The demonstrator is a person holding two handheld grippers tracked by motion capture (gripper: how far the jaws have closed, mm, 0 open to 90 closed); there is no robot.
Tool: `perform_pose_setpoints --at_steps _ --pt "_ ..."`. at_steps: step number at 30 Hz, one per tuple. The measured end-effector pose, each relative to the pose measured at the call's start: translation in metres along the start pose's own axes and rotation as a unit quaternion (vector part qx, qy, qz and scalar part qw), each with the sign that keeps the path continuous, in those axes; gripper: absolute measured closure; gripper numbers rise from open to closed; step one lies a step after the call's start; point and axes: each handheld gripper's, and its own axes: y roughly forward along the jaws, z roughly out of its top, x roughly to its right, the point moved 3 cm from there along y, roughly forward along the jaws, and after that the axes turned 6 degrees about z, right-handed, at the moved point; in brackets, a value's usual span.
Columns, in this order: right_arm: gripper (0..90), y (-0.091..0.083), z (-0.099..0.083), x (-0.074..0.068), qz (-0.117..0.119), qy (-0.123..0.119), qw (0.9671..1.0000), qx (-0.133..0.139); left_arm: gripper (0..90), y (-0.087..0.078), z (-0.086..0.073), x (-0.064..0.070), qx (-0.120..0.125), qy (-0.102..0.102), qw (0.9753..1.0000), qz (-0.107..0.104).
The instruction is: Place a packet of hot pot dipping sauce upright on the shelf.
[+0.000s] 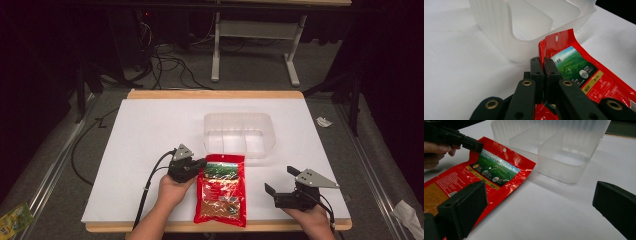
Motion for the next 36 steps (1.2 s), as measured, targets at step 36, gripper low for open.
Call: perform_pose_setpoints --at_steps 36 --pt "33.3 0.083 0.017 -0.041 0.155 0.057 0.9843 -0.064 88.8 -0.056 0.017 0.017 0.108 0.012 0.9941 0.0"
